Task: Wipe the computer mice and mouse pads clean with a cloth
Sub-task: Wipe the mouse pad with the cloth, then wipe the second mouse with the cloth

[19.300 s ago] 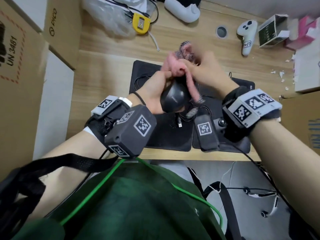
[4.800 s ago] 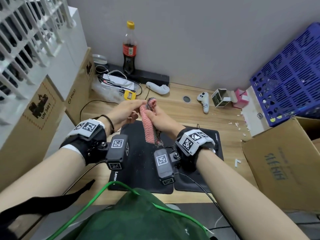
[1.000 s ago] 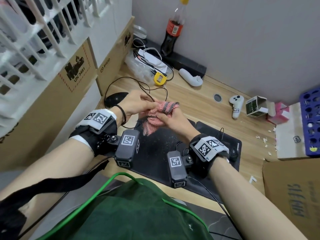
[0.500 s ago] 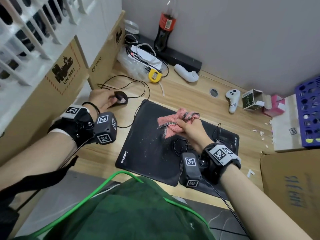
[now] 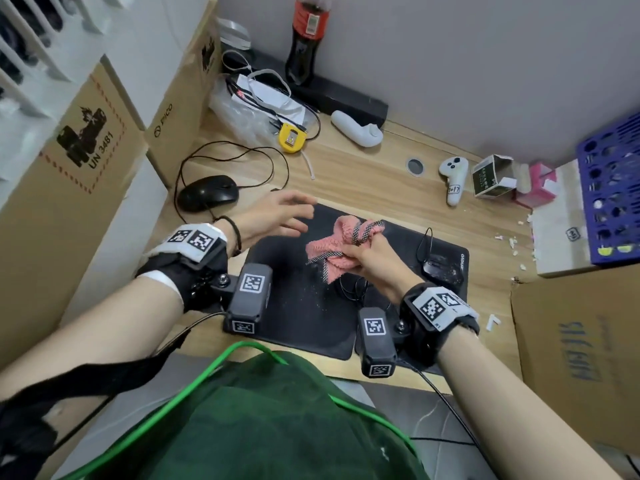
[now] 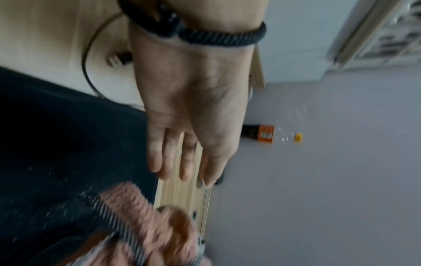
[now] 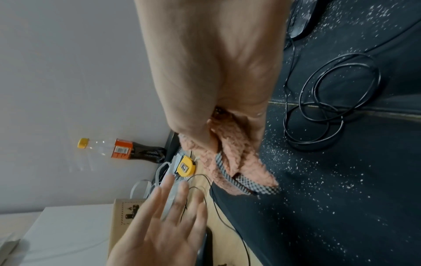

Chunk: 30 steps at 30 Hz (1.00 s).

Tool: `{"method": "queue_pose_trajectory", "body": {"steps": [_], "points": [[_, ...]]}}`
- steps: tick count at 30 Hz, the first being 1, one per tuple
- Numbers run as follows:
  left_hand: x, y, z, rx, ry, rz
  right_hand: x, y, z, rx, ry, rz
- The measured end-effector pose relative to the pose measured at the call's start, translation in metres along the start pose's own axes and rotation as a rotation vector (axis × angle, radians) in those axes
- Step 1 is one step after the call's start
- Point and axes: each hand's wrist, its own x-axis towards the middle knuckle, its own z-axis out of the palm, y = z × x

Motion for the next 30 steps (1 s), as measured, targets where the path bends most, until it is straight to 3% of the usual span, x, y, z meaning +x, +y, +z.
{"method": "queue_pose_trajectory", "body": {"steps": [2, 6, 12, 15, 17, 23, 30], "points": [[0.006, -0.002, 0.026, 0.038, -0.147, 0.006, -0.010, -0.001, -0.008, 0.051, 0.056, -0.066], [0.019, -0.015, 0.074, 0.033, -0.273, 0.012, -0.032, 0.010, -0.031, 0.045, 0.188, -0.137], [0.027, -0.028, 0.143, -0.044, -0.361, -0.032, -0.064, 0.044, -0.080, 0.176, 0.326, -0.027], [0.031, -0.032, 0.158, -0.070, -0.415, -0.121, -0.071, 0.061, -0.098, 0.222, 0.346, 0.050], [0.036, -0.037, 0.160, -0.053, -0.364, -0.183, -0.071, 0.076, -0.110, 0.238, 0.408, 0.073], [0.058, -0.056, 0.137, 0.079, 0.067, -0.244, -0.047, 0.095, -0.138, 0.301, 0.536, 0.173], [0.063, -0.059, 0.123, 0.080, 0.281, -0.312, 0.010, 0.082, -0.156, 0.088, 0.143, 0.202]]}}
